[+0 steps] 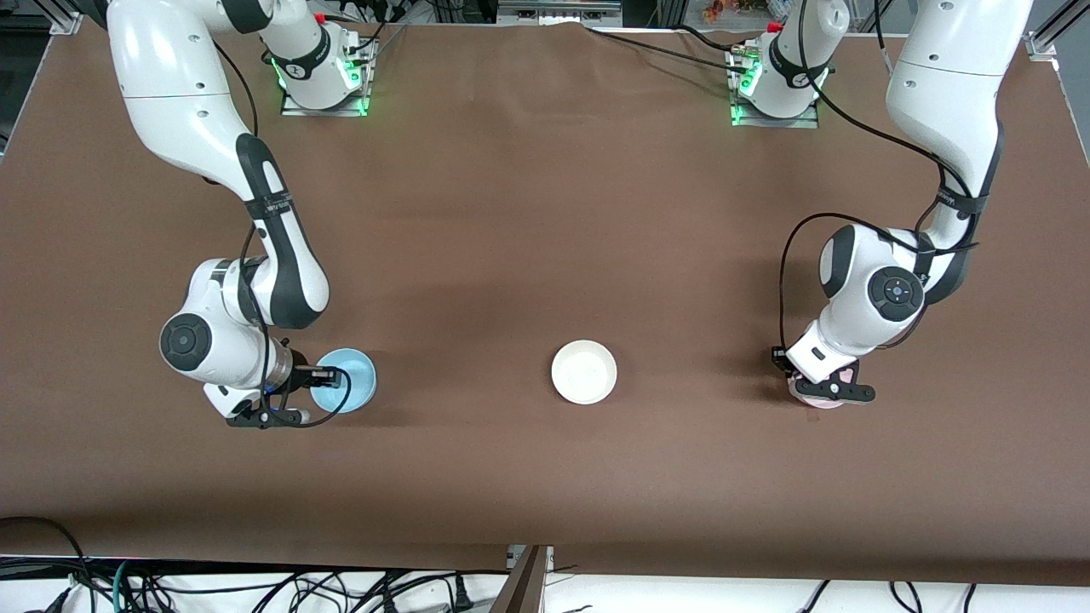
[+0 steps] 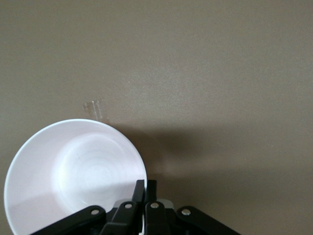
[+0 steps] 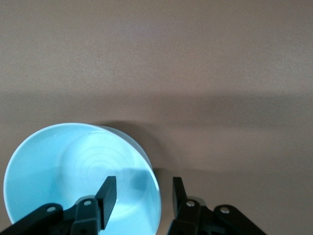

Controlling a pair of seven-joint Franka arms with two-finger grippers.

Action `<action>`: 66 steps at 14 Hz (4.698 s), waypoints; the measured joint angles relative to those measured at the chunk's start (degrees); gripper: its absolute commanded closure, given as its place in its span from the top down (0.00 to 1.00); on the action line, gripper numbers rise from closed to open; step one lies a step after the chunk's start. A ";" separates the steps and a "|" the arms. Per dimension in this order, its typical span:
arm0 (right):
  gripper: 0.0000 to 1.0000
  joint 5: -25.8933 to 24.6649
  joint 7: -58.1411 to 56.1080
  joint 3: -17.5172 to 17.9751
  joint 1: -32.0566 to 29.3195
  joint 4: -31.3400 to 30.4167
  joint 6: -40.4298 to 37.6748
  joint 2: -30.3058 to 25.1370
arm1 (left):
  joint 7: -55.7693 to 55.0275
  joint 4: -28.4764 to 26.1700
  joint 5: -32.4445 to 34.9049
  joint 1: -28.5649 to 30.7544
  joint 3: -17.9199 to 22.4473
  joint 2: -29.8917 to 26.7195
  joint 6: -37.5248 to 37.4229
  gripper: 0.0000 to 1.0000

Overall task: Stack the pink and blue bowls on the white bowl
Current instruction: 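Lower the right gripper and grasp the blue bowl's rim, then lift the pink and blue bowls with the left and right grippers, then carry the pink bowl onto the white bowl with the left gripper, then lower the pink bowl into the white bowl and open the left gripper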

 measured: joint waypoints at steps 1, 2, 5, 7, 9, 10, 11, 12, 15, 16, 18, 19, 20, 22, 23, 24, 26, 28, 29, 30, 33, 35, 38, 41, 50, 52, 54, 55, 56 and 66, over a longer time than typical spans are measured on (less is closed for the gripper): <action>0.29 0.00 0.00 -0.02 -0.05 0.06 0.00 0.00 | 0.00 -0.02 0.00 0.03 0.02 -0.17 -0.02 0.00; 0.25 0.00 -0.01 -0.02 -0.15 0.13 -0.01 0.00 | 0.00 -0.05 0.00 0.03 0.02 -0.21 -0.02 0.00; 0.07 0.01 -0.04 -0.02 -0.34 0.31 -0.03 0.00 | -0.10 -0.05 0.00 0.03 0.02 -0.33 -0.01 0.00; 0.00 0.01 -0.04 -0.02 -0.33 0.34 -0.04 0.00 | -0.63 0.01 0.00 -0.03 -0.05 -0.77 0.01 0.00; 0.00 0.20 -0.09 0.00 -0.33 0.68 -0.53 -0.18 | -2.69 0.15 0.00 -0.61 -0.22 -1.22 0.02 0.00; 0.00 0.20 -0.09 0.00 -0.33 0.91 -0.85 -0.29 | -4.34 0.24 0.00 -1.24 -0.31 -1.48 0.02 0.00; 0.00 0.20 -0.09 -0.01 -0.34 0.97 -0.87 -0.31 | -5.93 0.30 0.00 -1.89 -0.34 -1.86 0.01 0.00; 0.00 0.20 -0.09 -0.01 -0.34 1.01 -0.92 -0.37 | -7.52 0.35 0.00 -2.59 -0.39 -2.38 -0.20 0.00; 0.00 0.20 -0.09 -0.25 -0.36 1.81 -3.37 -1.61 | -13.19 2.48 0.00 -5.35 -0.50 -4.04 -5.80 0.00; 0.00 0.20 -0.09 -0.36 -0.41 2.14 -4.95 -2.68 | -15.64 4.22 0.00 -6.60 -0.53 -4.43 -8.87 0.00; 0.00 0.20 -0.09 -0.65 -0.60 2.55 -9.61 -5.77 | -19.84 7.82 0.00 -9.07 -0.57 -4.88 -14.40 0.00; 0.00 0.20 -0.10 -0.82 -0.86 2.64 -12.43 -7.68 | -22.06 9.35 0.00 -10.24 -0.61 -4.98 -16.33 0.00; 0.00 0.20 -0.27 -0.89 -1.29 2.73 -15.22 -9.62 | -24.47 10.54 0.00 -11.33 -0.64 -5.01 -17.68 0.00; 0.00 0.19 -0.85 -1.11 -2.27 2.85 -20.58 -13.65 | -29.60 12.24 0.00 -13.77 -0.69 -5.01 -19.30 0.00; 0.00 0.18 -1.21 -1.31 -2.78 2.88 -23.00 -15.65 | -32.22 12.79 0.00 -15.02 -0.72 -5.00 -19.61 0.00; 0.00 0.18 -1.89 -1.75 -3.21 2.88 -25.17 -17.46 | -34.76 13.19 0.00 -16.23 -0.73 -4.99 -19.67 0.00; 0.00 0.17 -3.45 -3.28 -3.67 2.86 -28.33 -20.46 | -39.44 13.99 0.00 -18.37 -0.73 -4.77 -19.73 0.00; 0.00 0.17 -4.39 -4.12 -3.98 2.83 -29.49 -22.71 | -44.36 15.24 0.00 -20.38 -0.75 -4.13 -19.74 0.00; 0.00 0.17 -4.42 -4.12 -4.02 2.83 -29.70 -23.49 | -46.76 16.11 0.00 -21.36 -0.74 -3.59 -19.74 0.00; 0.00 0.17 -4.42 -4.02 -3.98 2.82 -29.81 -23.94 | -49.04 17.11 0.00 -22.32 -0.75 -2.95 -19.74 0.00; 0.00 0.19 -4.42 -3.63 -3.59 2.56 -29.84 -24.07 | -54.72 20.43 0.00 -24.76 -0.72 -0.37 -19.74 0.00; 0.00 0.19 -4.33 -3.35 -3.11 2.41 -29.84 -24.07 | -58.36 23.05 0.00 -25.58 -0.70 1.86 -19.73 0.00; 0.00 0.19 -4.25 -3.30 -2.69 2.37 -29.85 -24.07 | -63.31 28.43 0.00 -26.89 -0.66 5.58 -19.72 0.00; 0.00 0.18 -4.25 -3.30 -2.67 2.36 -29.87 -24.07 | -67.28 32.59 0.00 -28.16 -0.55 8.38 -19.71 0.00; 0.00 0.18 -4.25 -3.30 -2.58 2.33 -29.92 -24.07 | -75.40 43.67 0.00 -30.42 0.19 16.80 -19.24 0.00; 0.00 0.18 -4.25 -3.30 -2.58 2.33 -29.92 -24.07 | -75.97 44.19 0.00 -31.34 1.06 17.57 -19.21 0.00; 0.00 0.18 -4.25 -3.30 -2.58 2.33 -29.92 -24.07 | -76.50 44.31 0.00 -31.85 1.68 17.98 -18.70 0.00; 0.00 0.18 -4.25 -3.30 -2.58 2.33 -29.92 -24.07 | -76.73 44.34 0.00 -31.96 1.79 18.15 -18.02 0.00; 0.00 0.18 -4.25 -3.30 -2.58 2.33 -29.92 -24.07 | -76.89 44.37 0.00 -32.10 1.89 18.30 -17.67 0.00; 0.00 0.18 -4.25 -3.30 -2.58 2.33 -29.92 -24.07 | -77.70 44.46 0.00 -33.68 3.52 19.98 -17.25 0.00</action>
